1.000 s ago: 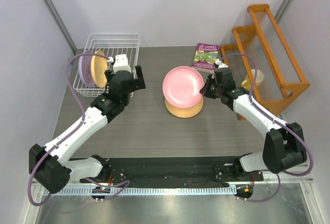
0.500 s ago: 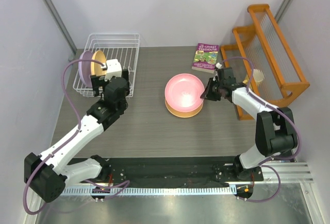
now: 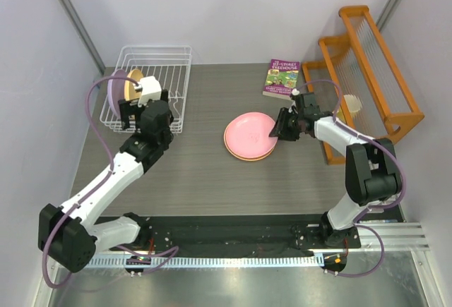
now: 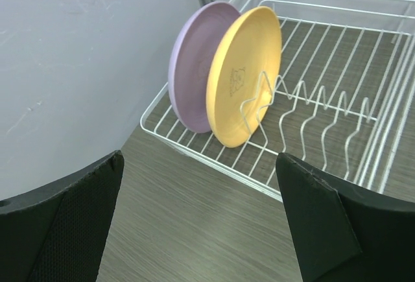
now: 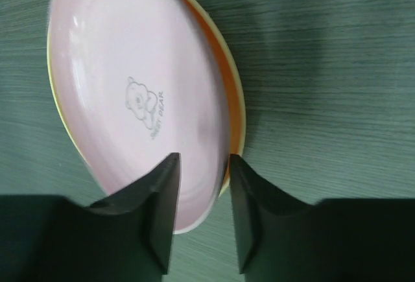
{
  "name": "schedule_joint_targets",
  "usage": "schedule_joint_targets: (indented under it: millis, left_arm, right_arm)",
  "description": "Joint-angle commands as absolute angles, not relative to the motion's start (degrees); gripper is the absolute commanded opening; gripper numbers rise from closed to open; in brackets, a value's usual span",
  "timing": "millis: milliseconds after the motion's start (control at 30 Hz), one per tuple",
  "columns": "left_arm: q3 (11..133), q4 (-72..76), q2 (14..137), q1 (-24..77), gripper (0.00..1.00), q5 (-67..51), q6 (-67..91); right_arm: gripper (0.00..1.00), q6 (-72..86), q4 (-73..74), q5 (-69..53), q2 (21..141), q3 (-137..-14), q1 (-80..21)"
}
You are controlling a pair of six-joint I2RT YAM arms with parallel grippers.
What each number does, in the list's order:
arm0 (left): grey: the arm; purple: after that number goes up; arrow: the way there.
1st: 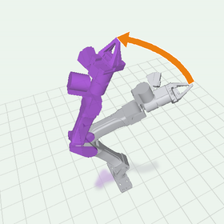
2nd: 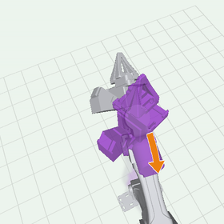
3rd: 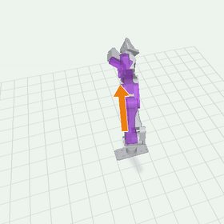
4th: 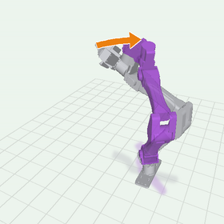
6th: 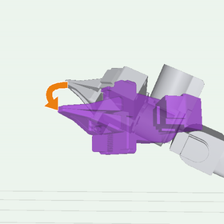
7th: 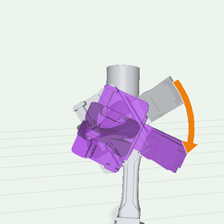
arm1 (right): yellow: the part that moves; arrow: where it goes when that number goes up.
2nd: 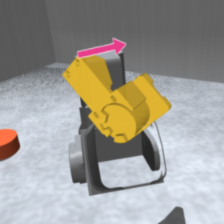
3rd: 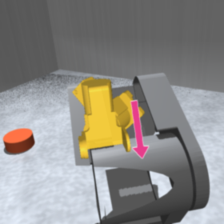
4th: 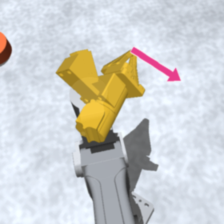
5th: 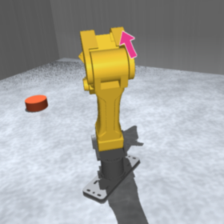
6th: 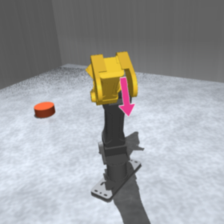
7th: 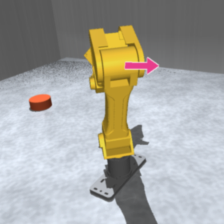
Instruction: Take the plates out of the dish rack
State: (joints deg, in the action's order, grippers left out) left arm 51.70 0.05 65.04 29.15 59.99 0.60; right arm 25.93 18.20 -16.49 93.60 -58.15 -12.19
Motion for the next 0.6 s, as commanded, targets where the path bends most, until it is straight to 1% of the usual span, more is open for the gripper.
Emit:
schedule_joint_targets:
  millis: [0, 33, 67, 167, 300, 400, 467, 567]
  left_arm:
    - [52.4, 4.4, 66.0, 25.8, 1.0, 59.8, 0.3]
    - [52.4, 4.7, 66.8, 24.2, 0.99, 59.4, 0.3]
    - [52.8, 4.6, 67.1, 23.4, 0.99, 58.4, 0.3]
    - [53.7, 4.4, 68.7, 20.6, 0.99, 57.0, 0.5]
    - [54.6, 4.4, 70.7, 17.5, 0.99, 54.6, 1.7]
    - [55.5, 4.8, 72.9, 15.4, 0.99, 54.2, 2.5]
    - [56.0, 5.8, 74.3, 13.9, 0.99, 54.0, 3.0]
    - [57.1, 8.3, 77.9, 12.2, 0.99, 52.1, 2.3]
  right_arm:
    - [0.5, 24.8, 18.6, -17.8, 93.6, -61.3, -12.0]
    - [0.55, 24.7, 19.6, -17.3, 93.4, -61.4, -12.0]
    - [0.59, 24.1, 20.0, -16.1, 93.3, -61.7, -12.0]
    - [0.61, 23.1, 22.3, -13.4, 91.9, -62.6, -12.0]
    - [0.64, 20.8, 25.7, -5.3, 88.1, -64.0, -12.0]
    - [0.68, 19.9, 27.2, -1.6, 84.7, -64.3, -12.0]
    - [0.7, 19.3, 27.2, -1.2, 83.6, -64.4, -12.0]
    - [0.7, 19.3, 27.2, -1.1, 82.9, -64.3, -12.0]
